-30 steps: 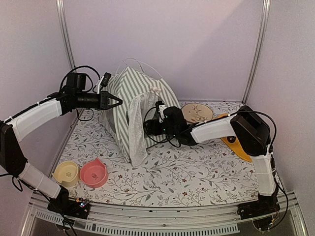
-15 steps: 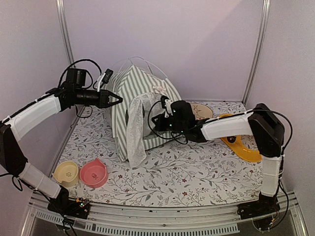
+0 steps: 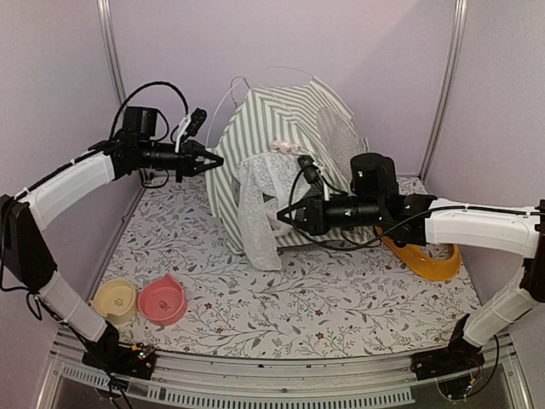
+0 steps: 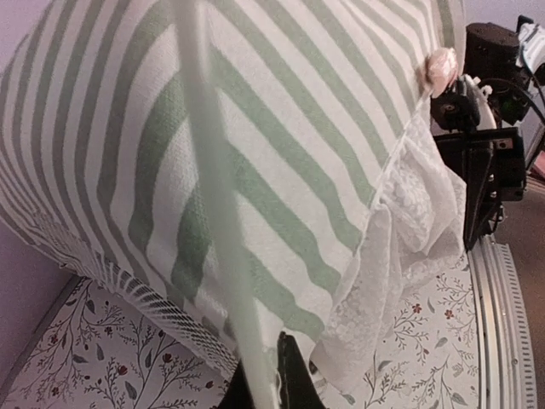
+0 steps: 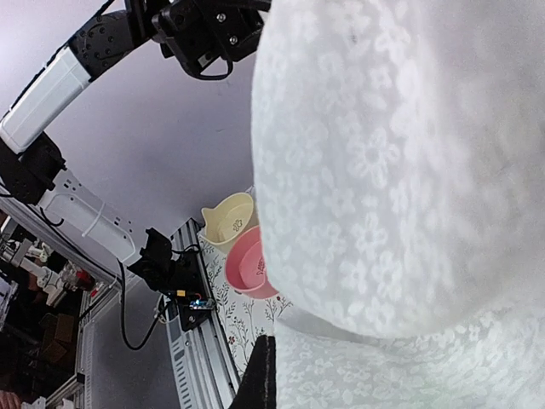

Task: Set up the pet tent
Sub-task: Pick up the tent flap from the tent fabric.

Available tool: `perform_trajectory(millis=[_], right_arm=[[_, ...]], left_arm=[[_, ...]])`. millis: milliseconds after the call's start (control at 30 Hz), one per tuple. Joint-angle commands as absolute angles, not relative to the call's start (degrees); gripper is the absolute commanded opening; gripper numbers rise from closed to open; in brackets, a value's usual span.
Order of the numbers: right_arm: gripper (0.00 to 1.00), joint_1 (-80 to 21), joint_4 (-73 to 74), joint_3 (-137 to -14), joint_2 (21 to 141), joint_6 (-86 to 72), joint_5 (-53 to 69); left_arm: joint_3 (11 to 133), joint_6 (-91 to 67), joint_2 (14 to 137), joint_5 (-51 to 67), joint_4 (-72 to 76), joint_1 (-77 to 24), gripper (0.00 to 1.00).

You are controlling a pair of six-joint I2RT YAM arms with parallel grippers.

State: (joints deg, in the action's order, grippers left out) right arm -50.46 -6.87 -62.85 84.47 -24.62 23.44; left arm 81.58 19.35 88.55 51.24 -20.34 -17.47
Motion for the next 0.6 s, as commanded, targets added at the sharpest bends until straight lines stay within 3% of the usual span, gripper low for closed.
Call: perform_trajectory(millis=[0, 300, 367, 567], right_arm=[[0.00, -47.93, -12.39, -64.25, 77.79, -25.49, 22.08], [0.02, -46.78, -21.15, -67.28, 77.51, -32.83, 37.63], [0.04, -46.78, -22.85, -67.22, 78.77, -35.76, 42.89], [0.00, -48.52, -27.33, -63.17, 86.21, -45.77, 42.51]], left_arm=[[77.02, 25.58, 89.53, 42.57, -18.03, -15.22, 0.00], [79.27, 27.13, 93.88, 43.93, -21.28, -13.16, 0.00], [79.58, 24.21, 94.11, 42.14, -19.76, -13.15, 0.00], [83.95, 7.71, 96.40, 33.96, -17.17, -14.89, 0.00]])
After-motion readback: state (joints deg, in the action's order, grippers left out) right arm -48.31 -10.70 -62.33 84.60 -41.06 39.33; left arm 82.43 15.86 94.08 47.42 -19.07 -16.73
